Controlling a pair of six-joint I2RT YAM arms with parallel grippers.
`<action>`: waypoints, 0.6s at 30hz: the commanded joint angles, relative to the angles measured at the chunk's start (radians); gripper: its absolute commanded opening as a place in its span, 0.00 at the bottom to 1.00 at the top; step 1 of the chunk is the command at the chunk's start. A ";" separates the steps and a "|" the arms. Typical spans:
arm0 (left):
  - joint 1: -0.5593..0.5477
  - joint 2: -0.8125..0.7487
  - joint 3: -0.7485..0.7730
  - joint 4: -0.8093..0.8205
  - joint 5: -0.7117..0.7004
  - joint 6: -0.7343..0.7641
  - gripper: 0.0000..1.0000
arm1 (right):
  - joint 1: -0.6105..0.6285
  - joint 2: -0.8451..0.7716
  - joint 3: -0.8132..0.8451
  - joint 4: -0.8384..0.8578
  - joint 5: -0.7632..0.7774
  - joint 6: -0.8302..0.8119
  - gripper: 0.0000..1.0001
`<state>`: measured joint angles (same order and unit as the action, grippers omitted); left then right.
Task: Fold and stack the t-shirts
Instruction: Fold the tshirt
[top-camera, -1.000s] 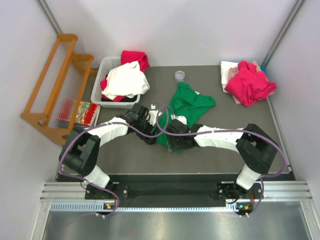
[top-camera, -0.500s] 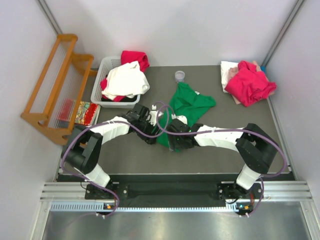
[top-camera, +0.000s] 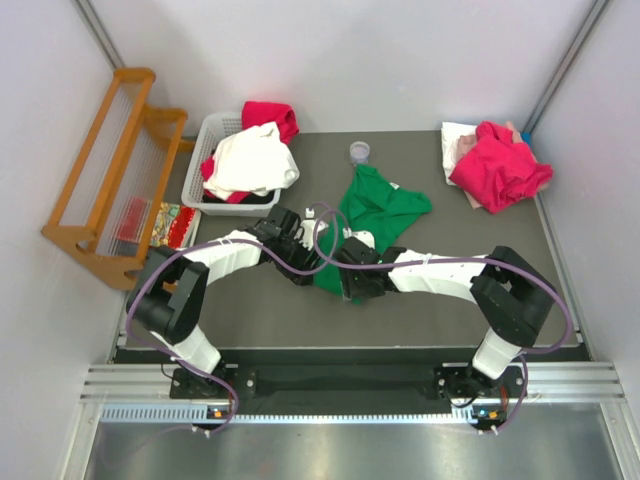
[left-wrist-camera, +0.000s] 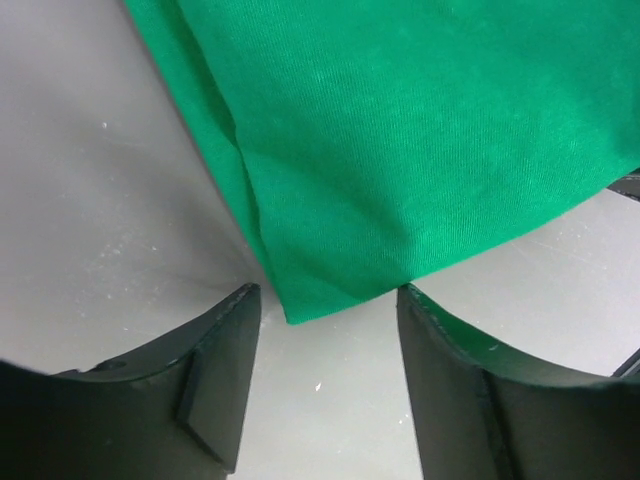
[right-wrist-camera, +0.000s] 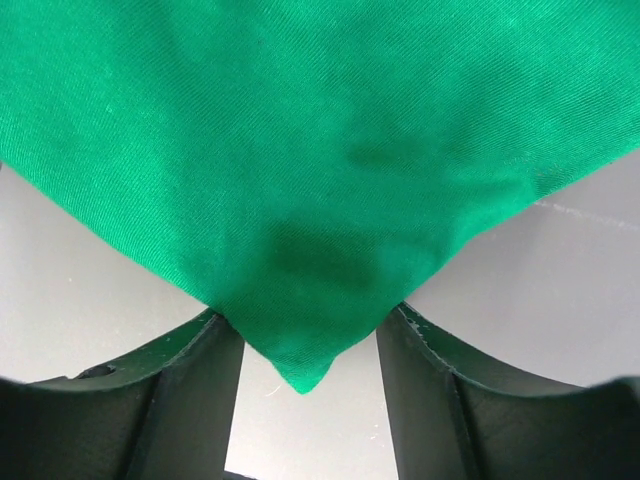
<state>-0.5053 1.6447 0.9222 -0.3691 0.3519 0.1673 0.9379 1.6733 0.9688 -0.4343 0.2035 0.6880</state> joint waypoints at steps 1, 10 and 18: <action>-0.015 0.013 0.030 0.015 0.006 0.017 0.58 | -0.002 0.013 0.025 0.019 -0.003 -0.025 0.53; -0.019 -0.016 0.055 -0.010 -0.041 0.034 0.33 | -0.004 -0.010 0.016 -0.007 0.004 -0.025 0.44; -0.019 -0.006 0.112 -0.094 -0.077 0.061 0.33 | -0.004 -0.070 -0.022 -0.073 -0.012 -0.012 0.02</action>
<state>-0.5121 1.6455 0.9810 -0.4355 0.2939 0.1860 0.9371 1.6638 0.9684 -0.4496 0.2031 0.6868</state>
